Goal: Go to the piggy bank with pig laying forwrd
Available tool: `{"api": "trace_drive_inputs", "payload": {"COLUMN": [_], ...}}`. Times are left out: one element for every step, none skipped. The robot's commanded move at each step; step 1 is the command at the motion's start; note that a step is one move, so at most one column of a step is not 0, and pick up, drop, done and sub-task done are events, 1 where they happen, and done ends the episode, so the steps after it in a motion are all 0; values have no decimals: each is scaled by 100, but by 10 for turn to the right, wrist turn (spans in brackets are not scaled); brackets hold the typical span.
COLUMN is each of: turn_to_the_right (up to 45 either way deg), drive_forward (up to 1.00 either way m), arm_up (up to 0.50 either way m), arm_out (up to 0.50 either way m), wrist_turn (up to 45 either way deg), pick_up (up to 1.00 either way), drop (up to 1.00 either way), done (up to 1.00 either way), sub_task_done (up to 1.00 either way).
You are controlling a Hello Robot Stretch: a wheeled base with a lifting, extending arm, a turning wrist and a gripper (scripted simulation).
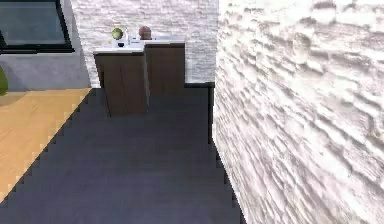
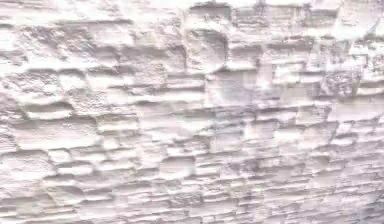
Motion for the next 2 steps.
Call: {"api": "trace_drive_inputs", "payload": {"turn_to_the_right": [0, 0], "drive_forward": [100, 100], "arm_up": [0, 0], "arm_out": [0, 0], "wrist_turn": [0, 0], "pick_up": [0, 0], "drop": [0, 0], "done": [0, 0], "sub_task_done": [0, 0]}}
